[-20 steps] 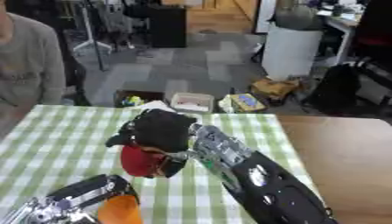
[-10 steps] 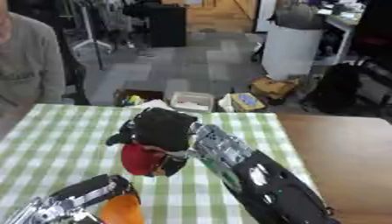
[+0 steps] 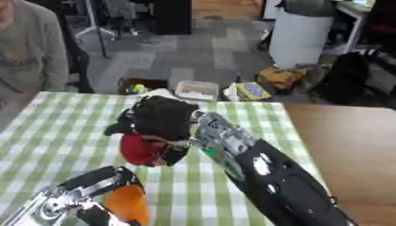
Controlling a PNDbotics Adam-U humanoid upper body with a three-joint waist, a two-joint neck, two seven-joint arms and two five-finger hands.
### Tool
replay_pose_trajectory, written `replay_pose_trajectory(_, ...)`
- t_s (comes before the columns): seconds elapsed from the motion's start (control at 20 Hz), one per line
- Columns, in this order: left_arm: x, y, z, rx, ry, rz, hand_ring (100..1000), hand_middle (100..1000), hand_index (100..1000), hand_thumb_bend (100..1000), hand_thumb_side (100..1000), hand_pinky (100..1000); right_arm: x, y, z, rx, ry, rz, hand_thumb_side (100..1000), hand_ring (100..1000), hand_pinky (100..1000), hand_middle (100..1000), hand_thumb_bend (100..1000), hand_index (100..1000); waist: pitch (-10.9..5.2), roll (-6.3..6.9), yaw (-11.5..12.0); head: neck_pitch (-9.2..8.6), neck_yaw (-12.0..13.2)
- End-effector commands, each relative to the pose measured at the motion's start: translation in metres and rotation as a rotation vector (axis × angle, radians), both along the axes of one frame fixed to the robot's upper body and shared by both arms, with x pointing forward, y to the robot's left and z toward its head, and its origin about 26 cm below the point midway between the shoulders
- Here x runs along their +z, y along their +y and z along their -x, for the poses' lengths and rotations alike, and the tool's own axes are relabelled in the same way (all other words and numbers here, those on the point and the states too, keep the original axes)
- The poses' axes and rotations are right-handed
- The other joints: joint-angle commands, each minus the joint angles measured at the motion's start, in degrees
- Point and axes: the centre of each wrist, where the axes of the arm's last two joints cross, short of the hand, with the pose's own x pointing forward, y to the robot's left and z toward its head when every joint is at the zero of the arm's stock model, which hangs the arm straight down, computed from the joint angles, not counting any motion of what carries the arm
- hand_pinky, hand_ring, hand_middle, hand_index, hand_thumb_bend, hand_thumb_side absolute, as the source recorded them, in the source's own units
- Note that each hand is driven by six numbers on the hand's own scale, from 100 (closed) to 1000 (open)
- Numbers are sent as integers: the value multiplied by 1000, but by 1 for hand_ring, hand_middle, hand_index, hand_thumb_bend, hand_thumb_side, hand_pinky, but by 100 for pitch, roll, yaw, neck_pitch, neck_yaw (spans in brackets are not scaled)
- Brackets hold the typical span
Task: Pour the contents of one cup into another cup.
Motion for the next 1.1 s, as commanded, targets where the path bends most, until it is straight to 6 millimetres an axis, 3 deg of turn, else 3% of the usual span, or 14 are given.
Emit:
replay_pose_trajectory(0.05, 10, 0, -5, 5, -30, 6, 430, 369, 681, 352, 183, 448, 16, 5, 3, 16, -53, 4, 100, 288, 440, 471, 100, 869, -102, 4, 5, 51, 2)
replay_pose_trajectory(1.1, 13, -6, -10, -6, -45, -5, 428, 369, 680, 356, 185, 449, 7, 15, 2, 13, -141, 127, 100, 319, 456, 521, 100, 878, -119, 20, 49, 55, -70)
